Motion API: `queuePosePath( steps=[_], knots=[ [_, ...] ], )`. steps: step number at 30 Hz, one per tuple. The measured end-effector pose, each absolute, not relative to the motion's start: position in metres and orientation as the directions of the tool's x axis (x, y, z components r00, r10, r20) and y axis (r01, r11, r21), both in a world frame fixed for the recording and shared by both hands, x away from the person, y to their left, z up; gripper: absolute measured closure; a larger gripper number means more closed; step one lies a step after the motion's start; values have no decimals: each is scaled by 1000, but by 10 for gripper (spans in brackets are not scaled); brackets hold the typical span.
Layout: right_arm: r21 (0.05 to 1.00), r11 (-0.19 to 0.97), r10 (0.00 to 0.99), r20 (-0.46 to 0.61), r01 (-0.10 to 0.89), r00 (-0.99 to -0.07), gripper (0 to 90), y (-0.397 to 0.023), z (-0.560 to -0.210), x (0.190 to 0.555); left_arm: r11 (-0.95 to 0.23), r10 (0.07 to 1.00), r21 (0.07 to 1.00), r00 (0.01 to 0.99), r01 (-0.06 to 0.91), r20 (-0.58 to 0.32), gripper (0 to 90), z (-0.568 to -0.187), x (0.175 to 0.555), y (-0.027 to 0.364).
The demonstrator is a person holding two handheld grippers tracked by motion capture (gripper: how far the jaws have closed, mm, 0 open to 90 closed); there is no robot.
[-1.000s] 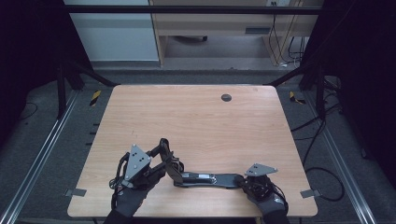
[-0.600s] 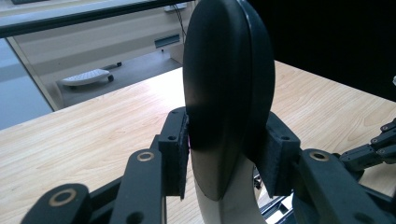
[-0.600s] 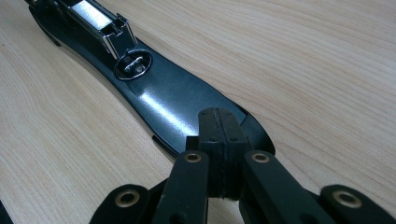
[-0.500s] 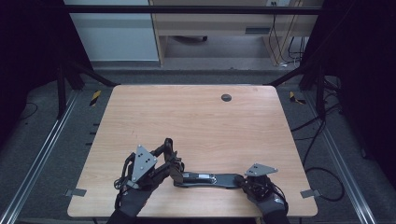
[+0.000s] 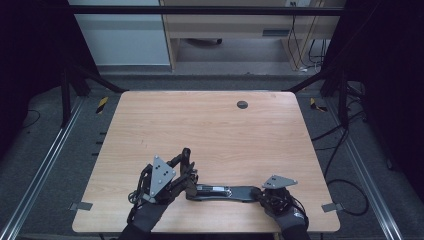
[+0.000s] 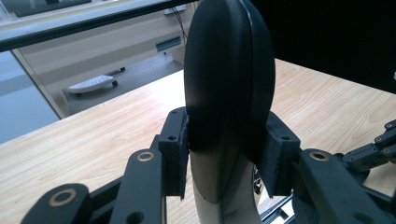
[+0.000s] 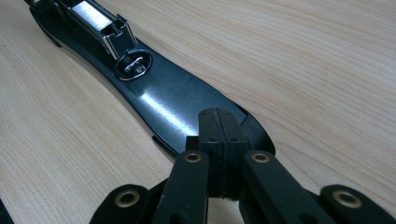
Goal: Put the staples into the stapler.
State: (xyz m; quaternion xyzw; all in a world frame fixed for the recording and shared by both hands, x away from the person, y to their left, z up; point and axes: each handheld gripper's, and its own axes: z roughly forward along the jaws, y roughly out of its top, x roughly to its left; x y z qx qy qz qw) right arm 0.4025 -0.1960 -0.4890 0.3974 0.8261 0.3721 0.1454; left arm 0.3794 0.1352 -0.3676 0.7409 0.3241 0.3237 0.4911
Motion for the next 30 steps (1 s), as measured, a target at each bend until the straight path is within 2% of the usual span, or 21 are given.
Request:
queuePosePath(
  steps=[30],
  knots=[
    [731, 406, 765, 58, 549, -642, 900, -196, -489, 402, -370, 785, 921, 572, 125, 238, 582, -369, 377, 111]
  ],
)
